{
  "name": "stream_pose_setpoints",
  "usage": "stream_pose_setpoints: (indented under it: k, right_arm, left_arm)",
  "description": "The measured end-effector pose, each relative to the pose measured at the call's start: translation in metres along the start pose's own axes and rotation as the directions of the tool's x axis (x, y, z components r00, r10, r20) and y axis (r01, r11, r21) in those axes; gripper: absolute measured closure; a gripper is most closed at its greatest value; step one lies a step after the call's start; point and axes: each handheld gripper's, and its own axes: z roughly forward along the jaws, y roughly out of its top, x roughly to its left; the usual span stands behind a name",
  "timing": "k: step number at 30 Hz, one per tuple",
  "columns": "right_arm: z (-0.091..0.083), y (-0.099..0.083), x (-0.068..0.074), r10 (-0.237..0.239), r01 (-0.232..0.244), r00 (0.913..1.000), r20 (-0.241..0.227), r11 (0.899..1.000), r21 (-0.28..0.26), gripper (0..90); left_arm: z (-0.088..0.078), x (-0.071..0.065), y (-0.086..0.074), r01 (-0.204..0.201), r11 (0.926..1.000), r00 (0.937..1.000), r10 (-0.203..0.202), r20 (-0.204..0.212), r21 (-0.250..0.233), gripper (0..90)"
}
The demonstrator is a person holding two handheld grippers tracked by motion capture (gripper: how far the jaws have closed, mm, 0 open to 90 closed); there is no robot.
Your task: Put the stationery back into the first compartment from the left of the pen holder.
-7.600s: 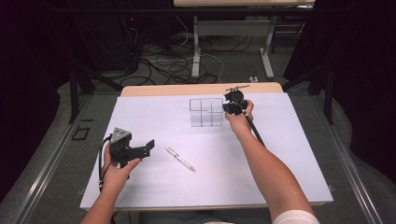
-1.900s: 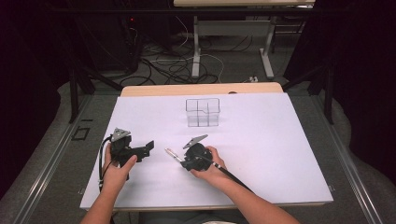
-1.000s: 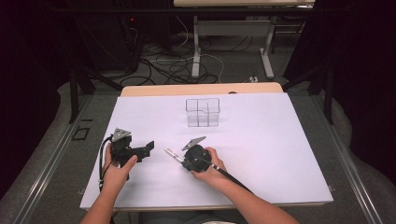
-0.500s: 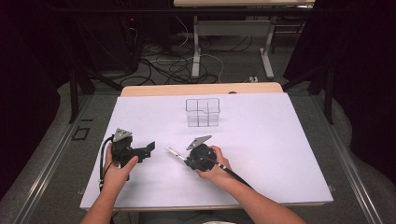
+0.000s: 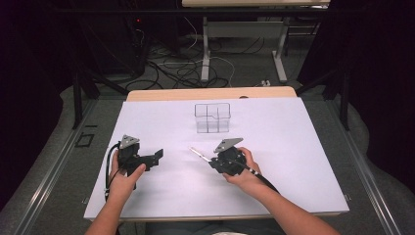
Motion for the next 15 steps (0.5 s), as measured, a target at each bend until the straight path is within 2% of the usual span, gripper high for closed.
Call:
stream_pose_setpoints:
  k: [5, 7, 8, 11, 14, 15]
  right_arm:
    - [-0.011, -0.001, -0.002, -0.057, 0.057, 0.9979, 0.031, 0.998, -0.008, 80.0]
    - [-0.014, -0.001, -0.003, -0.096, 0.097, 0.9940, 0.052, 0.995, -0.021, 80.0]
    - [-0.016, -0.001, -0.003, -0.107, 0.110, 0.9912, 0.077, 0.993, -0.035, 80.1]
    - [-0.022, -0.002, -0.002, -0.173, 0.182, 0.9766, 0.128, 0.981, -0.067, 80.0]
    - [-0.027, -0.003, 0.001, -0.231, 0.250, 0.9542, 0.191, 0.965, -0.083, 80.0]
    - [-0.028, -0.004, 0.001, -0.259, 0.284, 0.9415, 0.216, 0.954, -0.093, 80.0]
  left_arm:
    - [0.000, 0.000, 0.000, 0.005, 1.0000, 1.0000, -0.005, 0.000, 0.006, 0.1]
    - [0.000, 0.000, 0.000, 0.006, 1.0000, 1.0000, -0.006, 0.000, 0.006, 0.2]
    - [0.000, 0.000, 0.000, 0.004, 0.9999, 1.0000, -0.004, 0.004, 0.012, 0.1]
    - [0.000, 0.000, 0.000, 0.001, 0.9999, 1.0000, -0.001, 0.004, 0.014, 0.1]
    - [0.001, 0.000, -0.001, 0.001, 0.9999, 1.0000, -0.001, 0.004, 0.013, 0.1]
    - [0.001, 0.000, -0.001, 0.000, 0.9999, 1.0000, 0.000, 0.004, 0.014, 0.2]
